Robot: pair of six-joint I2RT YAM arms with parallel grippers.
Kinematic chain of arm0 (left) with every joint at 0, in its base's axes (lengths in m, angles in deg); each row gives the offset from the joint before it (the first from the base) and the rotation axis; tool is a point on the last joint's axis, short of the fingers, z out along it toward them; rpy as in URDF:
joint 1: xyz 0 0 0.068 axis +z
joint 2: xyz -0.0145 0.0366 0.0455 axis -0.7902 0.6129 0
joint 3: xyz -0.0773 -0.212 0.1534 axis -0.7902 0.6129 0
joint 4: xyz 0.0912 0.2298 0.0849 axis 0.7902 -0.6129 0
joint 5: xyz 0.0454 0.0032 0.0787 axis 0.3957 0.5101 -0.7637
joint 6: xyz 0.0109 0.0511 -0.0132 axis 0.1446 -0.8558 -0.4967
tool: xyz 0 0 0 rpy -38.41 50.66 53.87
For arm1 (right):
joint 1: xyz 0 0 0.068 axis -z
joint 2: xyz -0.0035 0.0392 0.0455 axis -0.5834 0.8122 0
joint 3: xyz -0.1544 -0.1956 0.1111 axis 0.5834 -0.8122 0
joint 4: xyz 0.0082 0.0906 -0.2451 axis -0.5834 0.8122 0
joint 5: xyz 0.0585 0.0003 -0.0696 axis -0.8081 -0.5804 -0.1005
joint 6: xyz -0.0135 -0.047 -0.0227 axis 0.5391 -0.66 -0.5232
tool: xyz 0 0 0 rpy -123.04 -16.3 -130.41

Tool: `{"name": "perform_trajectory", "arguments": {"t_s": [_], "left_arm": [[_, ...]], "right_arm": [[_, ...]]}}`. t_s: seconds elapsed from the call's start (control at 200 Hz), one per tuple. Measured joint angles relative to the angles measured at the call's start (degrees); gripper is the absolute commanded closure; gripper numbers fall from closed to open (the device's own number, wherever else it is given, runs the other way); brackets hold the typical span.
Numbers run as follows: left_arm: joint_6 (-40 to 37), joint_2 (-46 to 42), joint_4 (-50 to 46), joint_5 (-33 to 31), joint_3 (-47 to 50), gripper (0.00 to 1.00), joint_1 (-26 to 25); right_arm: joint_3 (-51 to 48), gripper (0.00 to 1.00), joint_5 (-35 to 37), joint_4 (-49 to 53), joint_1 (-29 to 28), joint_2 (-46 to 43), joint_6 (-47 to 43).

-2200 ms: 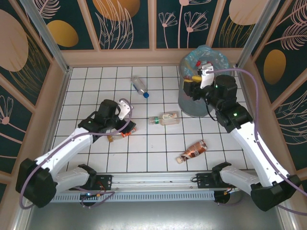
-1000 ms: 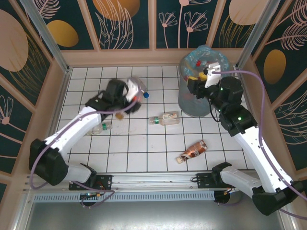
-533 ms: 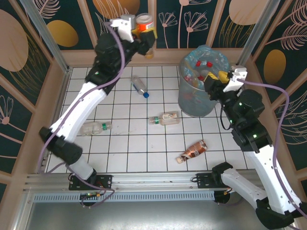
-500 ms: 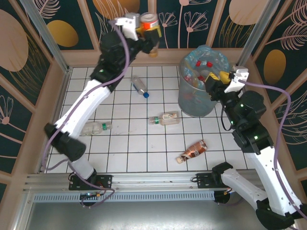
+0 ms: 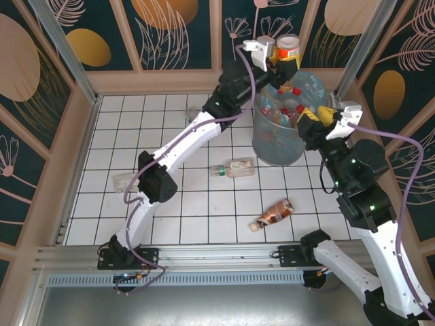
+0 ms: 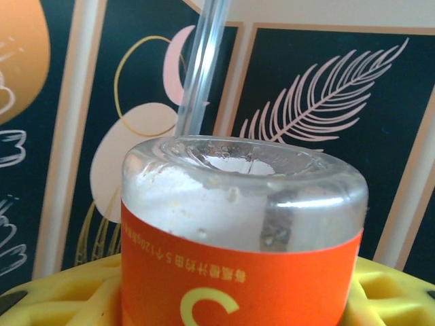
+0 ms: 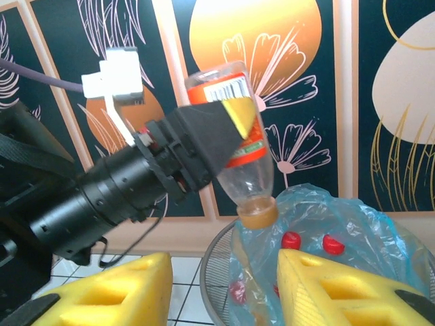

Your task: Put the plastic bottles in the bin

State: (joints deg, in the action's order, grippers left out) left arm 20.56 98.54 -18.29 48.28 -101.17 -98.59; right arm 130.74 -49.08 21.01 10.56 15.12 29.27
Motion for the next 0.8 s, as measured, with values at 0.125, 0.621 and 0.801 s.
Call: {"name": "perform_trajectory", "arguments": {"t_s": [0.125, 0.621, 0.801], "left_arm": [[-0.1, 3.3, 2.4, -0.4, -0.9, 0.6, -1.1], [-1.7, 7.2, 3.2, -6.0, -4.1, 0.16, -1.3], [-2.0, 4.3, 0.1, -6.2, -4.0, 0.17, -1.3]], "right_arm": [[0.1, 0.55, 0.0, 0.9, 0.0, -1.0, -0.2], [3.0, 0.55, 0.2, 3.3, 0.0, -0.3, -0.1], [3.1, 0.55, 0.2, 4.9, 0.0, 1.3, 0.6]]}}
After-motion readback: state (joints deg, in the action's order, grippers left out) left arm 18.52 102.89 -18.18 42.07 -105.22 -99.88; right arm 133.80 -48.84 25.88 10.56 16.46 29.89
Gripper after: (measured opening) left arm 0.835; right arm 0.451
